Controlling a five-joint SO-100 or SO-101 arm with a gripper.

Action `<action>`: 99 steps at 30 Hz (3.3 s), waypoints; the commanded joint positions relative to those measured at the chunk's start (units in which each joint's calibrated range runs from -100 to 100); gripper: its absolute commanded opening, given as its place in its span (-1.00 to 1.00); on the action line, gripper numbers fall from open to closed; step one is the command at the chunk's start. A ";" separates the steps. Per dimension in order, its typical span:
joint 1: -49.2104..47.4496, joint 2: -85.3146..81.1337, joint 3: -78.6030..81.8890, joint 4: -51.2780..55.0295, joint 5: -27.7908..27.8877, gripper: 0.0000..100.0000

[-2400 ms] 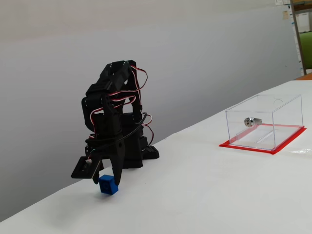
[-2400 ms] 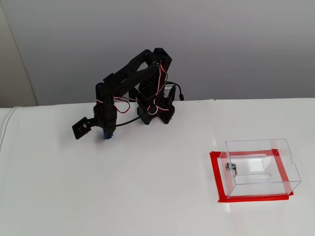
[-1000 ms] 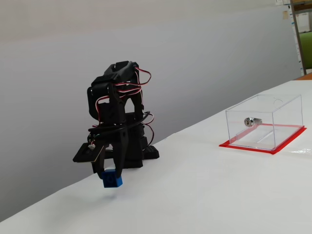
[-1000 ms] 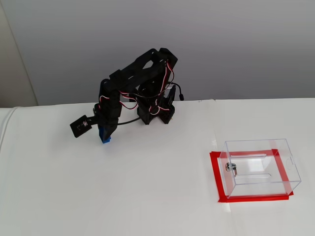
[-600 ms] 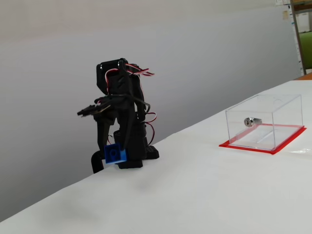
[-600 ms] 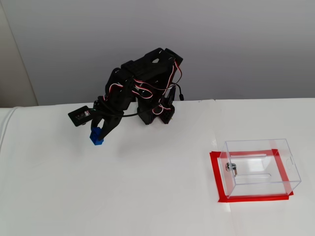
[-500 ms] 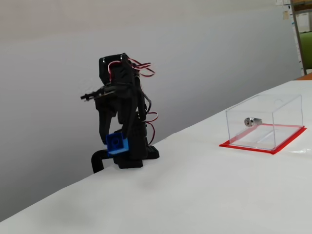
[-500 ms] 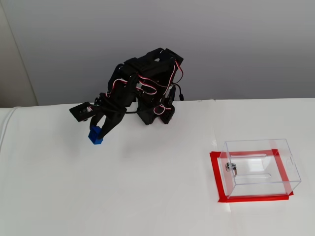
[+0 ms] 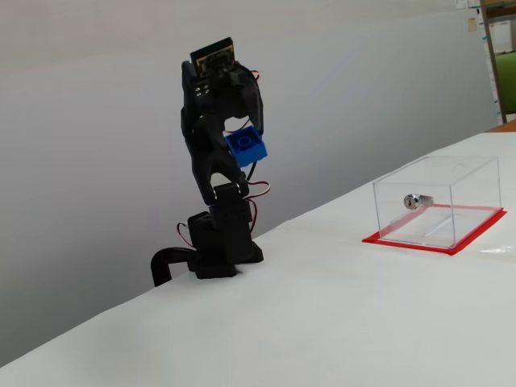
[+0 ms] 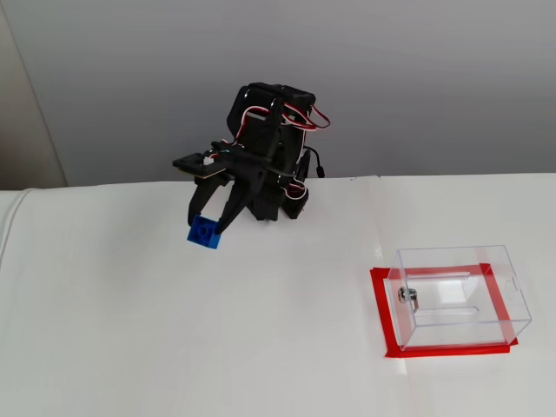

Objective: Pick the blue lego brick and place it into the transparent box

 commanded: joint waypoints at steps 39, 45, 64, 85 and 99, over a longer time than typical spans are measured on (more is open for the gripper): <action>-73.02 21.63 -25.97 0.08 2.38 -0.77; -77.90 29.02 -31.31 0.08 2.53 -0.77; -88.18 48.70 -43.15 0.08 2.53 -0.77; -89.14 50.31 -43.52 0.08 2.53 -0.52; -89.65 49.89 -43.52 0.08 2.53 -0.52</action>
